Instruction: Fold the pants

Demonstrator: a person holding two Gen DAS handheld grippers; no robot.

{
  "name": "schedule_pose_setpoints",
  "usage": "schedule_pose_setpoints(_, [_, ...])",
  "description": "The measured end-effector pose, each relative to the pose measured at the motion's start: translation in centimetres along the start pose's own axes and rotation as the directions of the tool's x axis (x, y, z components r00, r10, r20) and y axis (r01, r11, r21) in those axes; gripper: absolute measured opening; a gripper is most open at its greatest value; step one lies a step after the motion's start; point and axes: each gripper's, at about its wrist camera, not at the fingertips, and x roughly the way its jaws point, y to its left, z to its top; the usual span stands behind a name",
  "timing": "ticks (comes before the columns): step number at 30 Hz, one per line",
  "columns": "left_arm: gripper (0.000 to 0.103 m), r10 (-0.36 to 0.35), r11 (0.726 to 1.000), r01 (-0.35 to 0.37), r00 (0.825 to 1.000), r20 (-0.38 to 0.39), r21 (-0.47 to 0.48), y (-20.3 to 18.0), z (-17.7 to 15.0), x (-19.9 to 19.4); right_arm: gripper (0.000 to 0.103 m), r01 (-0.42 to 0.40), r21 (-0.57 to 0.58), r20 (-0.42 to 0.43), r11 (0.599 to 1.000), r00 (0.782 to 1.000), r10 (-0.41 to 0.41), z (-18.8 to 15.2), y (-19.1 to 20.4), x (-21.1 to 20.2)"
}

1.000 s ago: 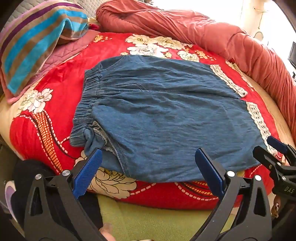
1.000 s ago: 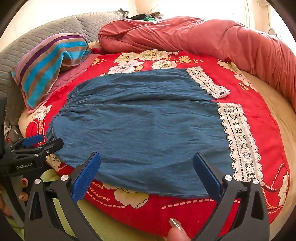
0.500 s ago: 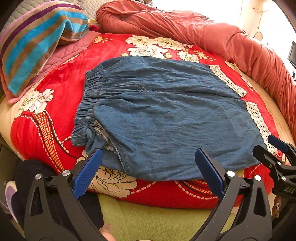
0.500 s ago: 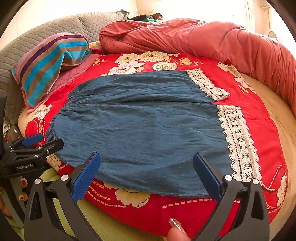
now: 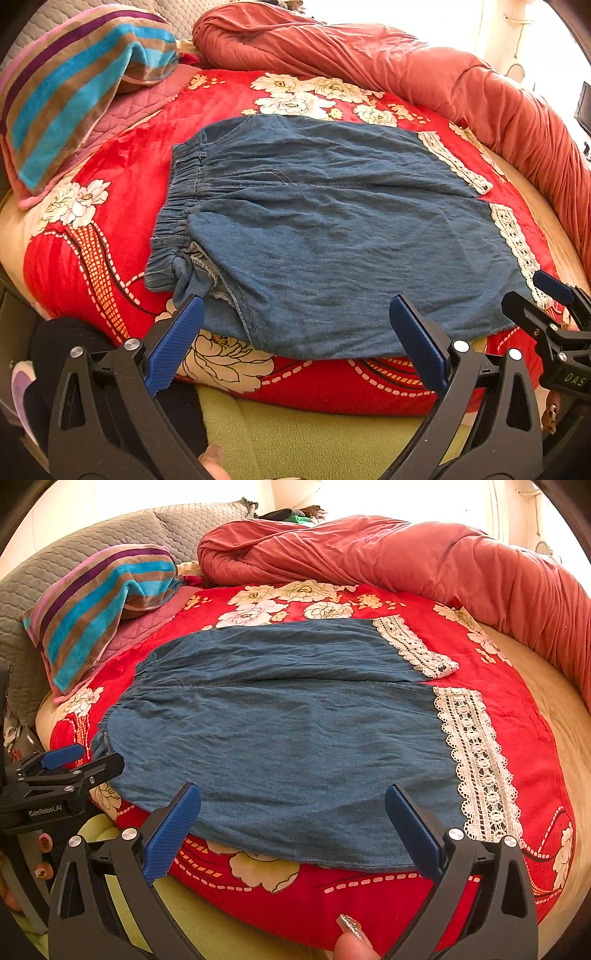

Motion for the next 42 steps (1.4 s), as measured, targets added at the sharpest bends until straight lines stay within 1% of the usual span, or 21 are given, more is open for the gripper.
schedule_pose_setpoints(16, [0.094, 0.023, 1.0, -0.023, 1.0, 0.017, 0.001, 0.0, 0.0, -0.5, 0.099, -0.003, -0.004, 0.0, 1.0, 1.0, 0.003, 0.1, 0.0, 0.0])
schedule_pose_setpoints(21, [0.094, 0.019, 1.0, -0.019, 1.0, 0.021, -0.004, 0.1, 0.1, -0.4, 0.099, -0.005, -0.008, 0.015, 1.0, 1.0, 0.005, 0.4, 0.0, 0.1])
schedule_pose_setpoints(27, [0.094, 0.031, 0.999, -0.031, 0.999, 0.026, -0.013, 0.4, 0.8, -0.2, 0.099, -0.019, -0.012, 0.033, 1.0, 0.999, 0.02, 1.7, 0.2, 0.4])
schedule_pose_setpoints(31, [0.094, 0.044, 0.999, -0.043, 0.999, 0.025, -0.034, 1.2, 1.3, 0.2, 0.099, -0.021, -0.033, 0.041, 0.999, 0.999, 0.023, 2.9, 0.6, 1.1])
schedule_pose_setpoints(36, [0.094, 0.055, 0.995, -0.053, 0.998, 0.02, -0.079, 3.1, 1.9, 0.6, 0.099, -0.027, -0.073, 0.051, 0.997, 0.998, 0.031, 4.5, 1.2, 2.1])
schedule_pose_setpoints(42, [0.094, 0.077, 0.988, -0.073, 0.997, 0.023, -0.136, 5.6, 3.0, 1.0, 0.099, -0.053, -0.111, 0.031, 0.992, 0.998, 0.057, 6.9, 2.0, 4.2])
